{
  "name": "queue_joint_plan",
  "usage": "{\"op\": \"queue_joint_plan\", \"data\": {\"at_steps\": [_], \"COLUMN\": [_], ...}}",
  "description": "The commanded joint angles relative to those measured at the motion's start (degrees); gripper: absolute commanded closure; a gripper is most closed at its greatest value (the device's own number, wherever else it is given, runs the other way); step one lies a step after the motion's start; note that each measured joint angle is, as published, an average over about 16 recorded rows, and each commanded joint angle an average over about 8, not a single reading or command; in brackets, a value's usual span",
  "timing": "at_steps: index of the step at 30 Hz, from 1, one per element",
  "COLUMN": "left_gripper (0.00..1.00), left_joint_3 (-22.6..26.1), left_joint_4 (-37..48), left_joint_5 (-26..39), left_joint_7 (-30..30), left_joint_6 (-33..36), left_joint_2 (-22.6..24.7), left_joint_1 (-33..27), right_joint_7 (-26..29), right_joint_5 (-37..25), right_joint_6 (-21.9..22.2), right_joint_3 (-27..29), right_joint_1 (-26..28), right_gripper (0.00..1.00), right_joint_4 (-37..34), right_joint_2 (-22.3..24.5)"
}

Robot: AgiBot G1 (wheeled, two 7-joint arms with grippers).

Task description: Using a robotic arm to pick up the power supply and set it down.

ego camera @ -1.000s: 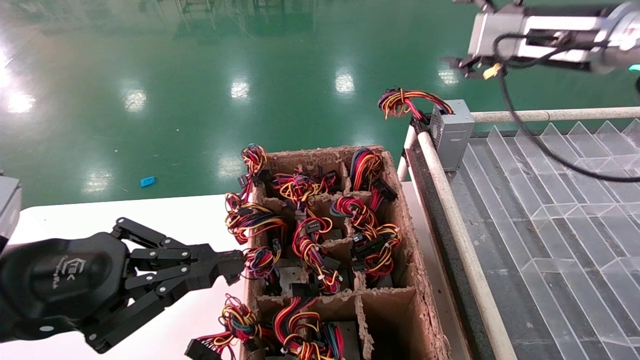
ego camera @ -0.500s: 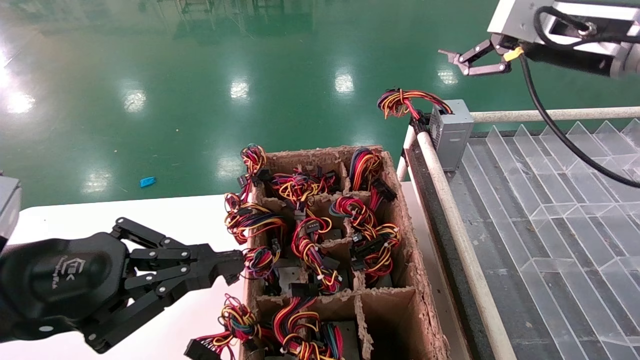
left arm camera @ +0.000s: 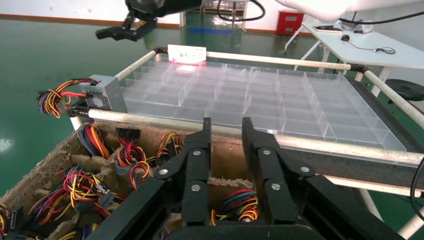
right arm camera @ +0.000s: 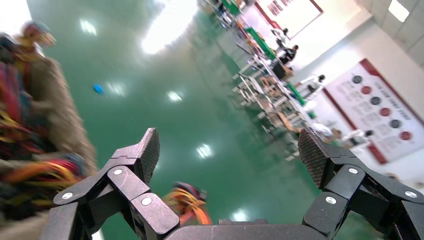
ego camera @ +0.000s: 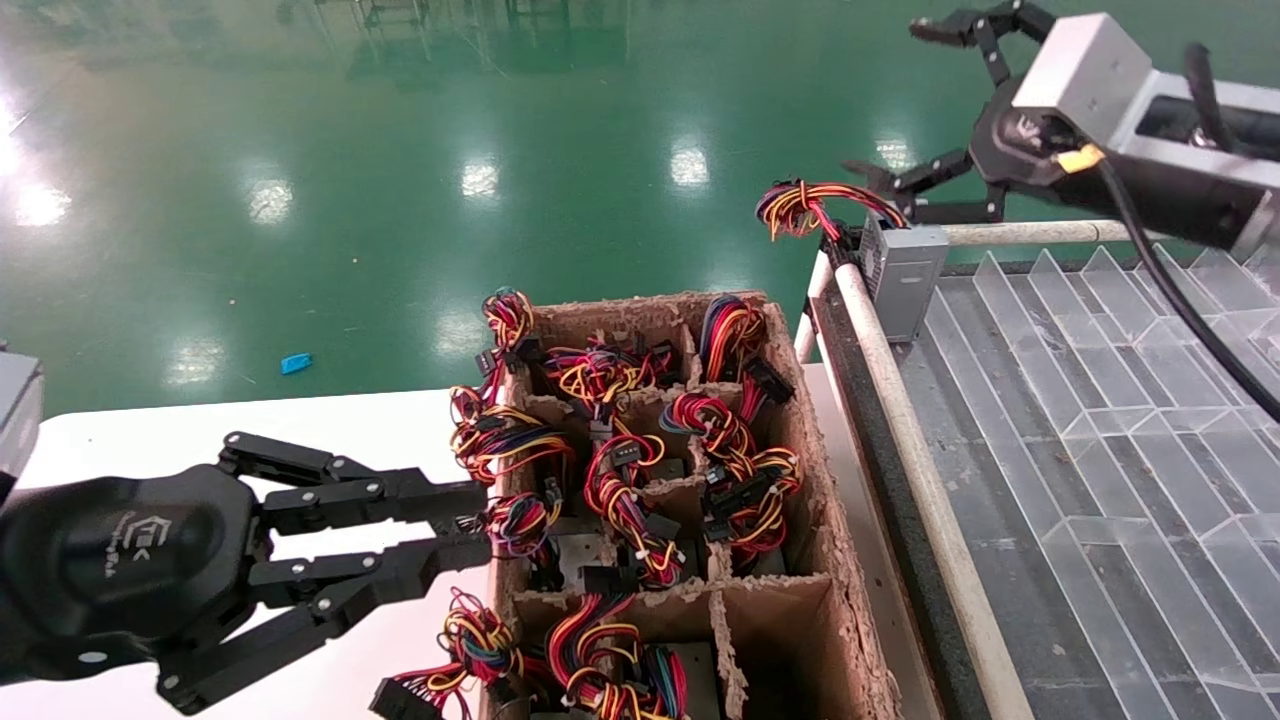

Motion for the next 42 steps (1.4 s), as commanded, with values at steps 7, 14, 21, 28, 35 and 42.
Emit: {"op": "queue_joint_plan", "data": {"at_steps": [7, 14, 21, 28, 35, 42], "left_gripper": [0.00, 0.00, 0.00, 0.00, 0.00, 0.00], "left_joint_3": [0.0, 0.0, 0.0, 0.0, 0.0, 0.0], "left_joint_4": [0.0, 0.0, 0.0, 0.0, 0.0, 0.0], "left_joint_5": [0.0, 0.0, 0.0, 0.0, 0.0, 0.0], "left_joint_7": [0.0, 0.0, 0.0, 0.0, 0.0, 0.0], "left_joint_6": [0.0, 0.0, 0.0, 0.0, 0.0, 0.0], "left_joint_2": [0.0, 0.0, 0.0, 0.0, 0.0, 0.0], "left_joint_1": [0.0, 0.0, 0.0, 0.0, 0.0, 0.0], "right_joint_7": [10.4, 19.7, 28.9, 38.2, 46.3, 48.5], "right_joint_5": [6.0, 11.3, 16.5, 21.9, 26.6, 28.4], "right_joint_6": [-3.4, -6.3, -9.3, -12.3, -14.9, -15.9], "right_joint_3": [0.5, 1.0, 1.4, 1.9, 2.3, 2.5], "right_joint_1": [-7.6, -14.2, -20.9, -27.6, -33.6, -35.9], "right_gripper": [0.00, 0.00, 0.00, 0.00, 0.00, 0.00], "right_joint_4": [9.6, 18.1, 26.5, 35.1, 42.7, 45.5], "right_joint_2": [3.3, 6.3, 9.2, 12.2, 14.8, 15.8]}}
